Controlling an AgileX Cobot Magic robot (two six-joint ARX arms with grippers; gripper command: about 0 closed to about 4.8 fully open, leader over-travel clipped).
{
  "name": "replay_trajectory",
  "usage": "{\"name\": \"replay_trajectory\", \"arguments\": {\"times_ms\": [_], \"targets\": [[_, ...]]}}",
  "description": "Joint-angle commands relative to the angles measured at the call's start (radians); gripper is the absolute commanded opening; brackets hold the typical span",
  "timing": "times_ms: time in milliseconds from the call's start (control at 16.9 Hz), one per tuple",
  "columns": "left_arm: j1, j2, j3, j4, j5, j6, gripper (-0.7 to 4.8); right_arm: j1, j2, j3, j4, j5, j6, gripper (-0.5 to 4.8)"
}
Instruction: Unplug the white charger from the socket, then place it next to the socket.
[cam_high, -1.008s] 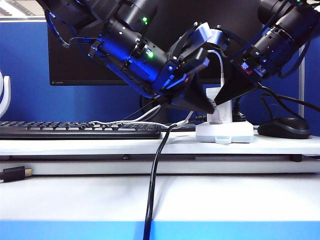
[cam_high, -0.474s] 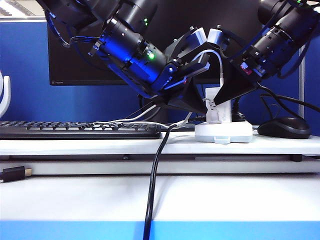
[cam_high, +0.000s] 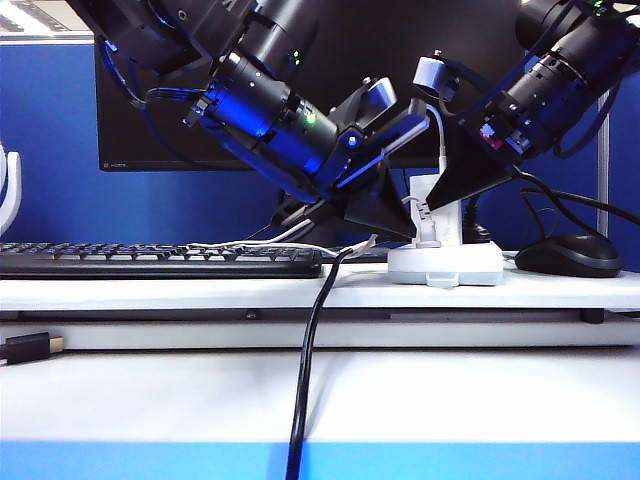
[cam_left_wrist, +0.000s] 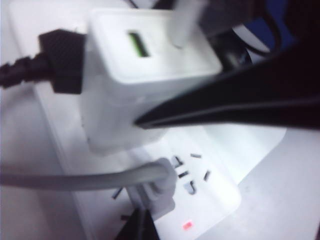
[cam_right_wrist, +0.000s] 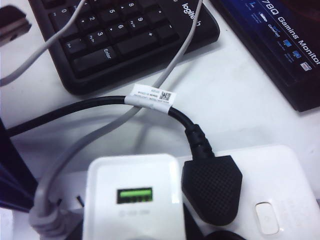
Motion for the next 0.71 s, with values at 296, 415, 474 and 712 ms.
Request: {"name": "replay_trajectory", "arguments": {"times_ms": [296,415,474,712], "targets": [[-0.003,0.013,0.002,0.021,-0.002,-0.259,-0.04,0.003,-0.006,0.004,0.059,-0.034,0.008,0.94],[-0.005,0.019,0.002,0.018,-0.002,-0.259,-0.04,0.003,-0.006,0.004,0.087,-0.068,0.071,0.94],[-0.011,0.024,0.002,0.019,-0.003,-0.258,-0.04,0.002,-0.006,0.004,0.093,-0.078,0.059,0.94],[-0.016,0.035,0.002,0.011,-0.011,-0.258,-0.04,0.010,-0.009,0.004,0.109,-0.076,0.056,0.92]]}}
